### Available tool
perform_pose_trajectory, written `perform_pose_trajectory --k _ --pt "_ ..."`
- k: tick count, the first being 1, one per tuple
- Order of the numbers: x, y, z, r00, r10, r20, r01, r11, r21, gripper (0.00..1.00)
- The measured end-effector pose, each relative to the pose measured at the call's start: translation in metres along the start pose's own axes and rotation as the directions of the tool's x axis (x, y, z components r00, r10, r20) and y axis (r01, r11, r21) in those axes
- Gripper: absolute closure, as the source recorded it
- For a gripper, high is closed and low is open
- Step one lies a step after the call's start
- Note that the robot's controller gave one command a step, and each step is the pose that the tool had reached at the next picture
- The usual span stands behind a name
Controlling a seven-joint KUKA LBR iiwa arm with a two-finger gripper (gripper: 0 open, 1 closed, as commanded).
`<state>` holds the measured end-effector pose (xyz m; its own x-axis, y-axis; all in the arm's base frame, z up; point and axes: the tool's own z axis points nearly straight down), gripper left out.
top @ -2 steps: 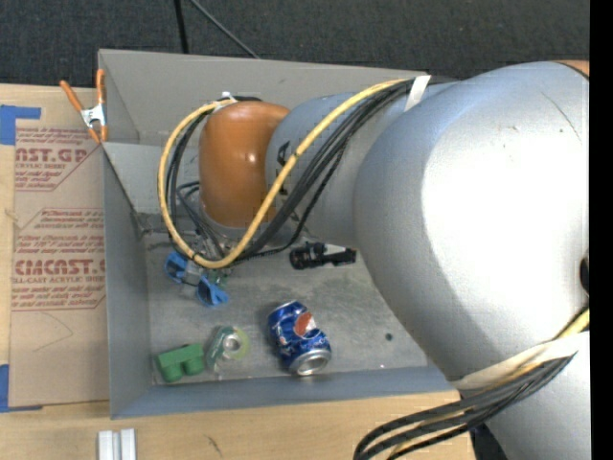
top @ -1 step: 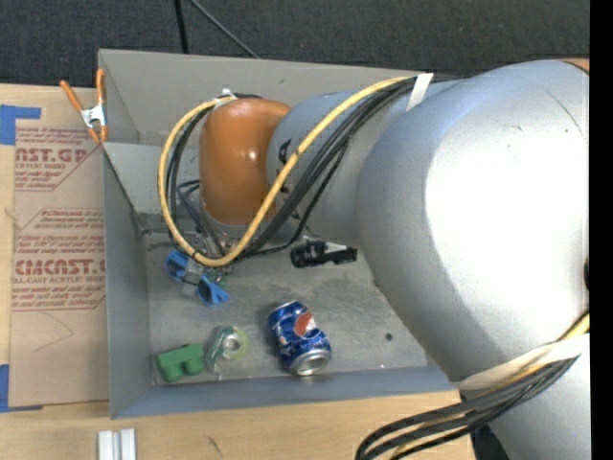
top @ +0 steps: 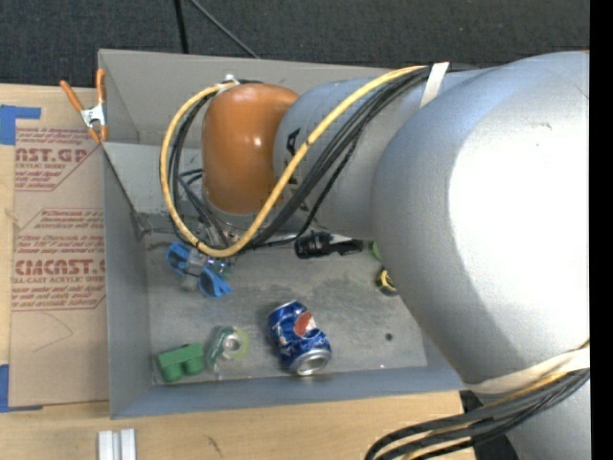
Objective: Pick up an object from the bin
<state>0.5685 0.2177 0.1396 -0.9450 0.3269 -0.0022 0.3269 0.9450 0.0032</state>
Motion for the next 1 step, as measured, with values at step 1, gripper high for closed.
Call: perform_pose_trajectory --k 1 --pt "-0.0011 0.0021 -0.0612 1.000 -0.002 0.003 0.002 1.000 -0.003 1.00"
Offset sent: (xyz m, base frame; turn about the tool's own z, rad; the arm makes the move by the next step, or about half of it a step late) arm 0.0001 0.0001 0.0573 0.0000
